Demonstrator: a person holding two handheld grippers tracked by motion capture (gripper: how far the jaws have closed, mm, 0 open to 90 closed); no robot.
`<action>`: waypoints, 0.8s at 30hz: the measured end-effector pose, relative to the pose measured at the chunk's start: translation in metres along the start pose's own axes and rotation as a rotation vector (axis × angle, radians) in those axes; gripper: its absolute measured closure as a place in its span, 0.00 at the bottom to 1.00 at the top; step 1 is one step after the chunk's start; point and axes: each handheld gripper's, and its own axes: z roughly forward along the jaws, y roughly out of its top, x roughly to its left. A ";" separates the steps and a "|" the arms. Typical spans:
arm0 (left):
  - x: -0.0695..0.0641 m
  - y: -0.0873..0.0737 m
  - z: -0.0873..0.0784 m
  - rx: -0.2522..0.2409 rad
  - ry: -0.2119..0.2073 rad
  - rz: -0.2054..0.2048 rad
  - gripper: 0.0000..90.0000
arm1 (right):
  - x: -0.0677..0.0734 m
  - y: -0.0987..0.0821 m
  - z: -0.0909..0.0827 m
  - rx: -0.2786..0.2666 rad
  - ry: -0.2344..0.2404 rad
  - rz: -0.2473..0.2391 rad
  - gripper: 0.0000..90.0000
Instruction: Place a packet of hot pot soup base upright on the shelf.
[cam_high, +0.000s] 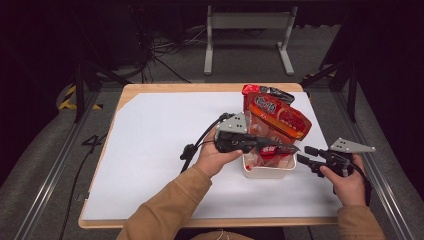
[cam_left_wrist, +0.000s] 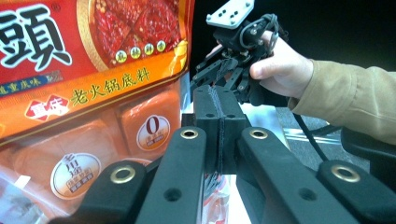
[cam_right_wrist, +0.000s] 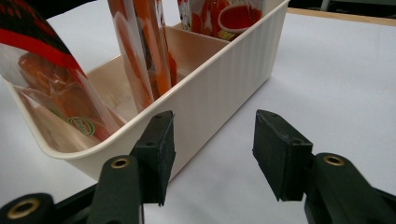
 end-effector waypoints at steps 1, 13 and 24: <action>0.000 -0.001 0.000 0.001 -0.002 -0.006 1.00 | 0.000 0.000 0.000 -0.001 0.000 0.002 0.54; 0.004 -0.010 -0.001 0.059 0.016 -0.029 1.00 | -0.001 0.005 0.006 -0.004 0.007 -0.004 0.54; 0.007 -0.016 -0.005 0.057 0.027 -0.049 0.86 | -0.004 0.009 0.014 0.002 0.001 0.002 0.53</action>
